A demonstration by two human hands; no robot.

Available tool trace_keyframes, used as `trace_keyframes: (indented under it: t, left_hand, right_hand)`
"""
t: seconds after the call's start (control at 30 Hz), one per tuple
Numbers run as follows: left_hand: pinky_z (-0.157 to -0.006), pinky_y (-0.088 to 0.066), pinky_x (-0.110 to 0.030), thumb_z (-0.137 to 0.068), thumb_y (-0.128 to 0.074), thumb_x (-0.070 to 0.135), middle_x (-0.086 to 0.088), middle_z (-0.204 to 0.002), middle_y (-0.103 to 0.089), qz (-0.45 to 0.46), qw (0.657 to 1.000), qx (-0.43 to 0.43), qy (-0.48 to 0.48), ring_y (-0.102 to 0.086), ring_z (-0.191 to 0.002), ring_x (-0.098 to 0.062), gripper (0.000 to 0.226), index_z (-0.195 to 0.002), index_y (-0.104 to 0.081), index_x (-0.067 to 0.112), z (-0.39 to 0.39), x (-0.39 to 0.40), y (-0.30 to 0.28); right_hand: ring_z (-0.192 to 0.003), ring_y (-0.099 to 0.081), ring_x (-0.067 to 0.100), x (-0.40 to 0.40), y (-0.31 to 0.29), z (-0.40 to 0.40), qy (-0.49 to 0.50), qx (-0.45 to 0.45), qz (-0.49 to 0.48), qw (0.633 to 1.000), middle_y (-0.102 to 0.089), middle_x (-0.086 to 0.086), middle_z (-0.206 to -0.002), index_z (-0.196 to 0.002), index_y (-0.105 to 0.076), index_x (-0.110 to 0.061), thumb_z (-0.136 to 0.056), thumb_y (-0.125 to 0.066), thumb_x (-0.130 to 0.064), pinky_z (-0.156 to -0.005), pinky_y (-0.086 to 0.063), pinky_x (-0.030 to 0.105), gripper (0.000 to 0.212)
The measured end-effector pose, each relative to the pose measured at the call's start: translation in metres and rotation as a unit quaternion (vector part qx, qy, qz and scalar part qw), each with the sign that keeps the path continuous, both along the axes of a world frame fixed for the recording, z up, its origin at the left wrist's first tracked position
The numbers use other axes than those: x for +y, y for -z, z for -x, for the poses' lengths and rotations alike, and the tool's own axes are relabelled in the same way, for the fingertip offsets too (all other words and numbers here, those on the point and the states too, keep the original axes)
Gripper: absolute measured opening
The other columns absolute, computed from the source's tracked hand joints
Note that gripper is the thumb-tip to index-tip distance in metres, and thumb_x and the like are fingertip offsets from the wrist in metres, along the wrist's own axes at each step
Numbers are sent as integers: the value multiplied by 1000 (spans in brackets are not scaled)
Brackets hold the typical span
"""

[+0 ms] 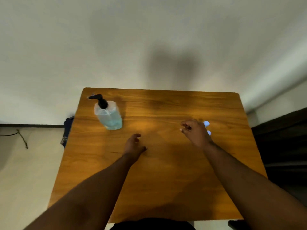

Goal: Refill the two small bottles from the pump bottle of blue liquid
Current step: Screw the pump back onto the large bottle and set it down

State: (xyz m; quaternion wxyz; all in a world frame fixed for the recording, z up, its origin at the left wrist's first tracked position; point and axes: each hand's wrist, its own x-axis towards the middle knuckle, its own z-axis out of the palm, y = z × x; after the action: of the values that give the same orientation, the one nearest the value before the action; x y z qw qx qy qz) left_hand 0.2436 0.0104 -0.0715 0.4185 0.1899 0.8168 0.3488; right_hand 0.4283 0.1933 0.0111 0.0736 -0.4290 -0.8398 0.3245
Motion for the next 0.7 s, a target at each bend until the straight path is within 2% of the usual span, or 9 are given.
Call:
trace_keyframes:
  t: [0.13,0.2,0.3,0.37,0.47,0.57,0.63,0.7]
  left_hand:
    - [-80,-47,-30,-79,-77,10,-10,-129,-54,-36,992,2,119,-54,-118,-25,61,-133,-51,18,-57,83,-18]
    - [-81,-45,-28,-82,-75,7,-11,-133,-53,-49,988,5,150,-52,-122,-27,59,-135,-50,16,-84,119,-27]
    - [-81,-44,-27,-83,-73,6,-10,-136,-53,-61,982,18,177,-53,-122,-27,61,-137,-48,17,-119,162,-27]
    - [-81,-44,-27,-83,-72,3,-9,-139,-50,-61,980,25,186,-53,-122,-27,65,-140,-45,20,-135,180,-23]
    - [-93,-47,-28,-82,-69,-6,-8,-147,-42,-53,978,25,202,-48,-128,-27,78,-146,-38,27,-147,199,-10]
    - [-109,-41,-41,-75,-59,-12,-5,-148,-43,-61,967,64,239,-42,-135,-24,84,-144,-40,32,-147,210,7]
    - [-108,-41,-45,-70,-58,-9,-2,-143,-51,-78,955,95,271,-45,-133,-23,80,-138,-48,31,-146,219,20]
    - [-104,-44,-43,-72,-65,-4,-3,-134,-59,-90,947,108,288,-52,-126,-24,65,-130,-58,23,-148,227,23]
  right_hand:
    - [-93,-63,22,40,-1,-67,54,3,-22,998,-66,13,-109,-108,-68,-2,-83,-69,-6,-76,-37,13,26]
    - [-90,-62,21,56,2,-95,75,11,-30,997,-66,15,-106,-106,-68,0,-81,-68,-3,-75,-39,16,25]
    - [-91,-63,26,75,19,-130,72,2,-26,997,-66,16,-102,-107,-67,-1,-80,-68,-4,-76,-47,27,27]
    - [-96,-62,26,80,34,-143,76,-8,-2,997,-65,14,-107,-112,-66,-3,-80,-70,-6,-81,-50,31,33]
    - [-106,-55,16,78,56,-146,79,-39,88,992,-59,5,-121,-126,-58,-12,-77,-75,-13,-87,-47,26,52]
    - [-96,-53,8,69,79,-136,103,6,170,980,-56,-3,-114,-128,-55,-16,-68,-83,-22,-72,-42,14,66]
    - [-88,-54,8,65,92,-127,118,31,158,980,-59,-4,-104,-119,-60,-15,-69,-82,-24,-64,-37,10,56]
    - [-81,-54,9,62,100,-122,128,37,114,985,-59,-3,-92,-104,-65,-12,-73,-79,-24,-60,-34,10,37]
